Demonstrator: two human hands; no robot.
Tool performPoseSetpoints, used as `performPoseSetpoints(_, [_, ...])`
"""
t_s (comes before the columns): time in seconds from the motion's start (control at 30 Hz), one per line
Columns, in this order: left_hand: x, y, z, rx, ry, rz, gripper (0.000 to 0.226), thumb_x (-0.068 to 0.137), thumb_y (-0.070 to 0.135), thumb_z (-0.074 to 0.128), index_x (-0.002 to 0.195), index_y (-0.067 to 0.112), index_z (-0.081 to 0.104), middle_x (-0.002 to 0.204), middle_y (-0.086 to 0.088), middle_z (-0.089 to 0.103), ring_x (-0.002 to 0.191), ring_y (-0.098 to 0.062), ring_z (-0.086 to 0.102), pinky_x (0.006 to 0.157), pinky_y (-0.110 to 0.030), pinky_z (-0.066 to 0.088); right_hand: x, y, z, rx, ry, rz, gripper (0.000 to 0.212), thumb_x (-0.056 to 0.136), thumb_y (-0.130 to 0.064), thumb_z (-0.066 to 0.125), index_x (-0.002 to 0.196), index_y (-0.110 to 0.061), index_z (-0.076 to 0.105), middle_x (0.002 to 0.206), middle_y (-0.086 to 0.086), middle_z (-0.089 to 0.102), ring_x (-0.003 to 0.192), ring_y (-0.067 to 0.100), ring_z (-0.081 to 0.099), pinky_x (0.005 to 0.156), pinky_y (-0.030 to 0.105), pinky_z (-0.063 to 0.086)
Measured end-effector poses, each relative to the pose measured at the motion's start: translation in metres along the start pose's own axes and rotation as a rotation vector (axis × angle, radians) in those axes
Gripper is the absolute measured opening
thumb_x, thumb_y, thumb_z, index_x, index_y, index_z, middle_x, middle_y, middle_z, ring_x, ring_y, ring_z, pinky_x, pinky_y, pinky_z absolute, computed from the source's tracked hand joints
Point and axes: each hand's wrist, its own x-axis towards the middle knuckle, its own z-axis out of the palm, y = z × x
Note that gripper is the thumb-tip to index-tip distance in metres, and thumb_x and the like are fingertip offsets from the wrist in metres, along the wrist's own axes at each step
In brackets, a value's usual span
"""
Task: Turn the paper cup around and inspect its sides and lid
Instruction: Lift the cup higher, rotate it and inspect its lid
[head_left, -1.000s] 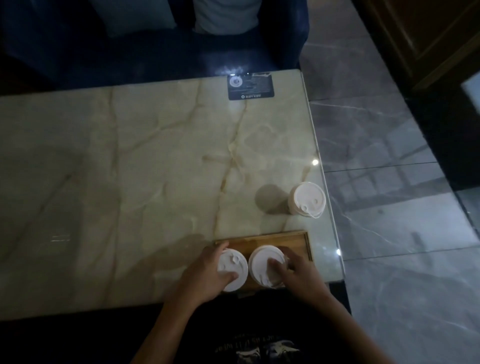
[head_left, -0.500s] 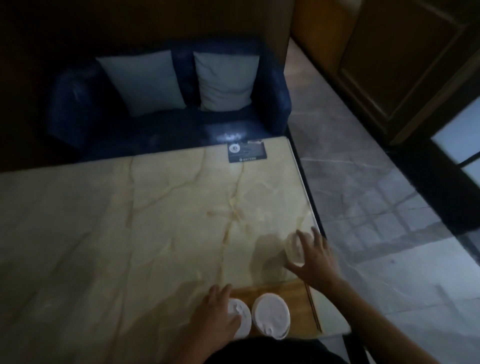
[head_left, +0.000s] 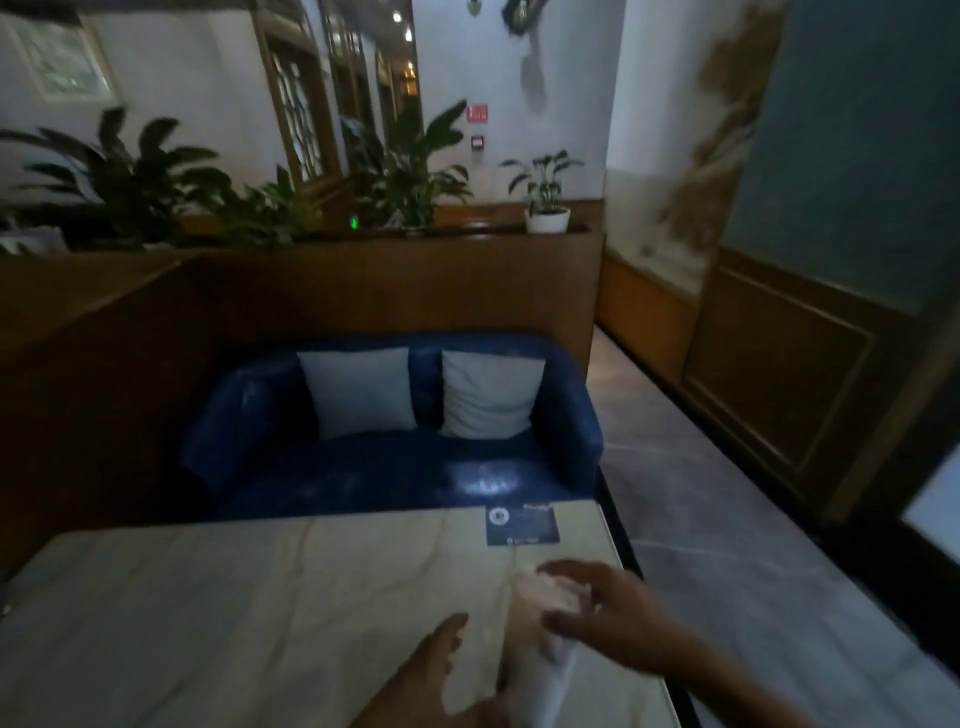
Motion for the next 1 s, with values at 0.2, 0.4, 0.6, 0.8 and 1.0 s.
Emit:
performPoseSetpoints(0.2, [-0.028, 0.09, -0.022, 0.026, -0.124, 0.441, 0.078, 0.057, 0.061, 0.082, 0.119, 0.064, 0.035, 0.106, 0.013, 0.067, 0.097, -0.007, 0.068, 0.083, -0.029, 0.058, -0.008, -0.119, -0.111, 0.24, 0.137, -0.277, 0.037, 0.078, -0.056, 0.07, 0.114, -0.057, 0.066, 0.106, -0.015, 0.077, 0.096, 0.007, 0.077, 0.074, 0.021, 0.061])
performPoseSetpoints(0.4, [-0.05, 0.14, -0.022, -0.17, -0.09, 0.668, 0.069, 0.058, 0.057, 0.084, 0.115, 0.064, 0.045, 0.109, 0.03, 0.065, 0.101, 0.001, 0.066, 0.082, -0.025, 0.058, -0.029, -0.171, -0.144, 0.446, 0.369, -0.437, 0.046, 0.075, -0.053, 0.074, 0.121, -0.049, 0.065, 0.107, -0.019, 0.076, 0.097, 0.004, 0.076, 0.068, 0.018, 0.062])
performPoseSetpoints(0.6, [-0.062, 0.15, -0.006, -0.413, -0.14, 0.647, 0.076, 0.055, 0.04, 0.089, 0.117, 0.039, 0.044, 0.096, 0.029, 0.071, 0.089, 0.001, 0.07, 0.062, -0.02, 0.058, -0.047, -0.191, -0.136, 0.533, 0.571, -0.464, 0.082, 0.063, -0.065, 0.075, 0.14, -0.046, 0.053, 0.124, -0.008, 0.071, 0.104, 0.009, 0.075, 0.084, 0.038, 0.065])
performPoseSetpoints(0.8, [-0.08, 0.144, 0.004, -0.446, -0.243, 0.632, 0.069, 0.061, 0.042, 0.079, 0.121, 0.037, 0.047, 0.108, -0.004, 0.074, 0.084, -0.035, 0.073, 0.066, -0.038, 0.061, -0.059, -0.192, -0.121, 0.577, 0.673, -0.519, 0.072, 0.069, -0.061, 0.073, 0.135, -0.037, 0.059, 0.116, -0.008, 0.075, 0.099, 0.008, 0.077, 0.07, 0.026, 0.065])
performPoseSetpoints(1.0, [-0.092, 0.143, 0.003, -0.501, -0.281, 0.644, 0.071, 0.059, 0.051, 0.084, 0.122, 0.042, 0.053, 0.113, -0.009, 0.071, 0.08, -0.036, 0.072, 0.072, -0.042, 0.061, -0.074, -0.2, -0.12, 0.633, 0.666, -0.543, 0.042, 0.085, -0.062, 0.066, 0.118, -0.036, 0.068, 0.101, -0.017, 0.08, 0.092, 0.001, 0.077, 0.066, 0.01, 0.057])
